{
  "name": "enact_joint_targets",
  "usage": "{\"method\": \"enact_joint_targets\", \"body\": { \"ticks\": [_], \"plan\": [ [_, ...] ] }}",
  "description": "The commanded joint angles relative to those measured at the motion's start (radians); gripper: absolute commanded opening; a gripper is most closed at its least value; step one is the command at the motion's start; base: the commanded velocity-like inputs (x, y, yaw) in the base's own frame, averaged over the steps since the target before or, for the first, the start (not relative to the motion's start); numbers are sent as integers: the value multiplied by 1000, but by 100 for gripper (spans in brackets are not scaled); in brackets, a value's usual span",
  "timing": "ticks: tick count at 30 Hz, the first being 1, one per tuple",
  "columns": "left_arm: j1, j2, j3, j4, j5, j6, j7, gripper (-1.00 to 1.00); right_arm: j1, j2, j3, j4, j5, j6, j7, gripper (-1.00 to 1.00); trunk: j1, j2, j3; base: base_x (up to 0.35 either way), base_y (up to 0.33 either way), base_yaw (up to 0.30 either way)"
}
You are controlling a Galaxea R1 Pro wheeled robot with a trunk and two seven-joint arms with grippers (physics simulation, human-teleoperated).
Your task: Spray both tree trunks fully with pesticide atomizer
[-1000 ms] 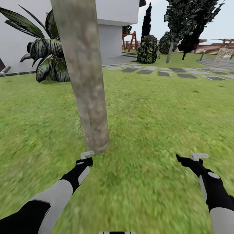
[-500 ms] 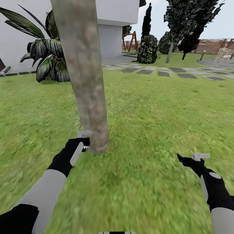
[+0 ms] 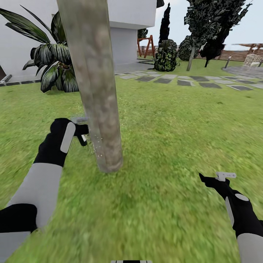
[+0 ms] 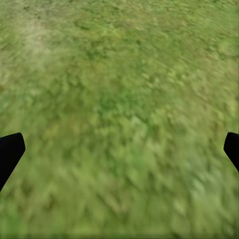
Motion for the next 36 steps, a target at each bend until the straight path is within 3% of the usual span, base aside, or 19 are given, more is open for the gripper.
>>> {"method": "enact_joint_targets", "body": {
  "ticks": [1,4,7,9,12,15,17,23,29,36],
  "plan": [
    [-27,2,0,23,2,1,0,-100,0,0,0,0,0,0,0,100,0,0,0,0,0,0],
    [-118,2,-5,131,2,6,-1,-100,0,0,0,0,0,0,-1,100,0,0,0,0,0,0],
    [-137,0,-9,161,2,8,-2,-100,0,0,0,0,0,0,-1,100,0,0,0,0,0,0],
    [-131,-5,-17,164,2,9,-3,-100,0,0,0,0,0,0,-1,100,0,0,0,0,0,0],
    [-89,-3,-72,164,3,8,-5,-100,0,0,1,0,0,0,-1,100,0,0,0,0,0,0],
    [-57,-3,-88,161,4,9,-7,-100,0,0,1,0,0,0,-1,100,0,0,0,0,0,0],
    [-51,-2,-95,154,2,7,-50,-100,0,0,2,1,0,0,-1,100,0,0,0,-70,-50,0],
    [-50,-2,-98,148,0,4,-74,-100,0,1,2,2,0,-1,-1,100,0,0,0,-156,-203,0],
    [-51,-4,-100,155,-7,1,-73,-100,0,0,2,-1,-1,-1,2,100,0,0,0,120,-255,16],
    [-51,-6,-100,151,-8,0,-72,-100,0,0,0,-2,-2,-1,2,100,0,0,0,33,-263,253]
  ]
}}
